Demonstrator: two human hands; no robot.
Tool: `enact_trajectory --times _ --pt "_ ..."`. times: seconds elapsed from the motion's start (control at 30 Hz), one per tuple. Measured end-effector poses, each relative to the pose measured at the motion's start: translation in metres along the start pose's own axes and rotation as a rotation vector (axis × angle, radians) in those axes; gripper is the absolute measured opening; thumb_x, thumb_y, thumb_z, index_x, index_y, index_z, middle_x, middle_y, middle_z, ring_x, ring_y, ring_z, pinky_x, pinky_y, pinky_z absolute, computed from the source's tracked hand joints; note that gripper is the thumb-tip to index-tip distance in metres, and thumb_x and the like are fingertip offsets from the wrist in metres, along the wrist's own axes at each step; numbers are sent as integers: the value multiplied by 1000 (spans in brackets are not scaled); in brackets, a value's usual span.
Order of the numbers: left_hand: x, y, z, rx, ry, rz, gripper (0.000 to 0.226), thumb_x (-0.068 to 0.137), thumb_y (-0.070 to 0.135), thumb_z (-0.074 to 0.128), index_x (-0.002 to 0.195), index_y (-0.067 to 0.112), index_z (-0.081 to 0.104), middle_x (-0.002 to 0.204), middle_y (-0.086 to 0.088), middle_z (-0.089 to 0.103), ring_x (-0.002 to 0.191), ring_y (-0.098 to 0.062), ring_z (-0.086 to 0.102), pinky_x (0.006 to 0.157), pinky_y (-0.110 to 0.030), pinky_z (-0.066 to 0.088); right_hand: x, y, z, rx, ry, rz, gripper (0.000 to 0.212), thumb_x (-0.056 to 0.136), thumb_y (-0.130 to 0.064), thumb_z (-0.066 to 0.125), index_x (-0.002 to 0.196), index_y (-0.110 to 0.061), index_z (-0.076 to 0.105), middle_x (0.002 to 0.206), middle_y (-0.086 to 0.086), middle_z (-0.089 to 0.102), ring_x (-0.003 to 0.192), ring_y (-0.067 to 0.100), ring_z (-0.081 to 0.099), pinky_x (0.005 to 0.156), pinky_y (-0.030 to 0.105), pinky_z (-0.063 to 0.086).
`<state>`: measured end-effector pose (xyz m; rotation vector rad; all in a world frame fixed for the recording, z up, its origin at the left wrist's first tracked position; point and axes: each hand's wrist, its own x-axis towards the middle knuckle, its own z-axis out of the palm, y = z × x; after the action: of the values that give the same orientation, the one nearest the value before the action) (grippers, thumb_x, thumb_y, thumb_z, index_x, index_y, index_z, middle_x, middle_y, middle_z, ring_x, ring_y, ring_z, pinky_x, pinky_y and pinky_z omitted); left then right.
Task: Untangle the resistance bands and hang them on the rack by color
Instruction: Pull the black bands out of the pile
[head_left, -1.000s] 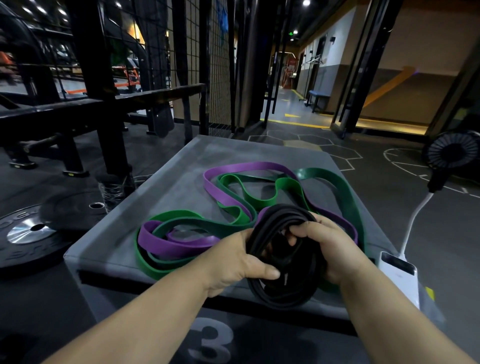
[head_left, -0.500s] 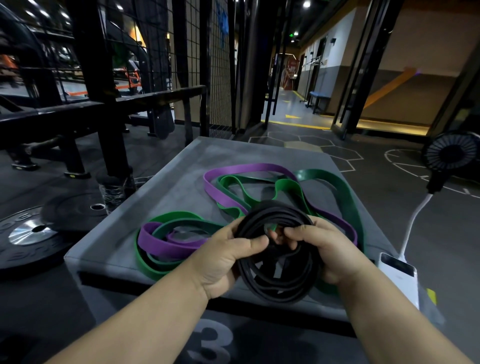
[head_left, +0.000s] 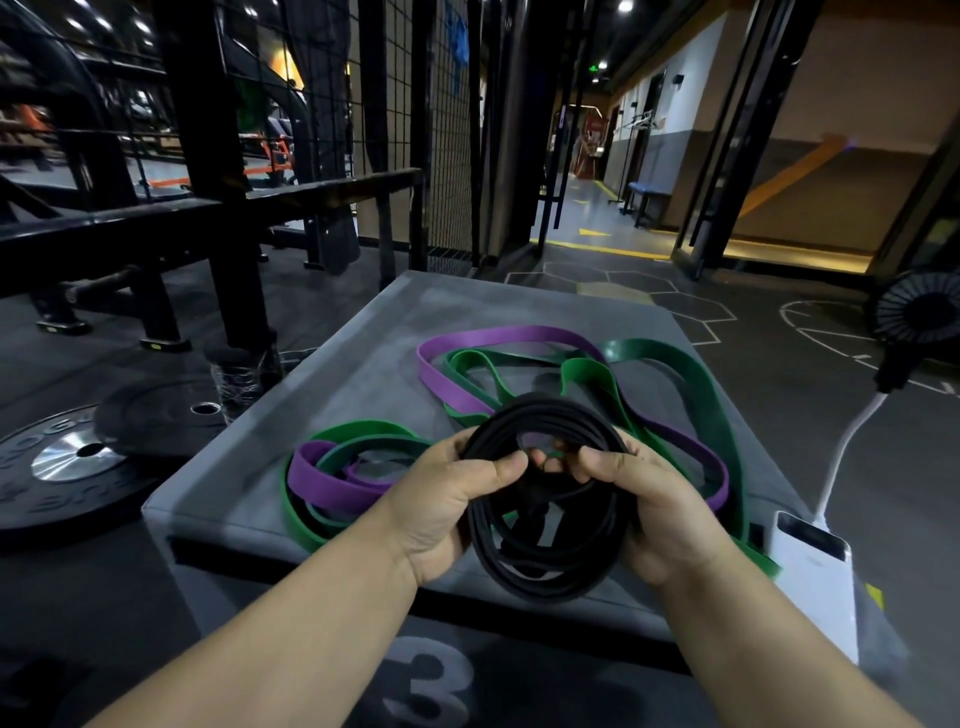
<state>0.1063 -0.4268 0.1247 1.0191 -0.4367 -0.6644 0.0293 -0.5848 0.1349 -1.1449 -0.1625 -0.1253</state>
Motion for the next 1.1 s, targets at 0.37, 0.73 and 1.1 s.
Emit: enact_trajectory --times 0.37,0.73,1.1 --pt "-13 15 -10 25 17 -41 27 70 1 65 96 -2 68 120 -35 58 114 -48 57 102 -52 45 3 6 13 -72 -17 -20 33 62 -31 83 60 -12 56 66 9 59 65 18 59 68 29 51" --pt "-74 58 -33 117 7 23 4 70 11 70 66 11 71 77 -10 61 77 -25 60 75 -34 51 22 7 61 -19 -247 5 31 64 -23 81 61 -15 51 59 8 43 59 19 45 66 34 40" --pt "-175 153 -68 275 432 403 28 72 3 68 100 0 67 99 -23 71 90 -36 68 79 -41 57 68 -2 229 -208 -418 -116 18 81 -13 65 65 -20 63 57 3 50 51 12 47 55 22 43"
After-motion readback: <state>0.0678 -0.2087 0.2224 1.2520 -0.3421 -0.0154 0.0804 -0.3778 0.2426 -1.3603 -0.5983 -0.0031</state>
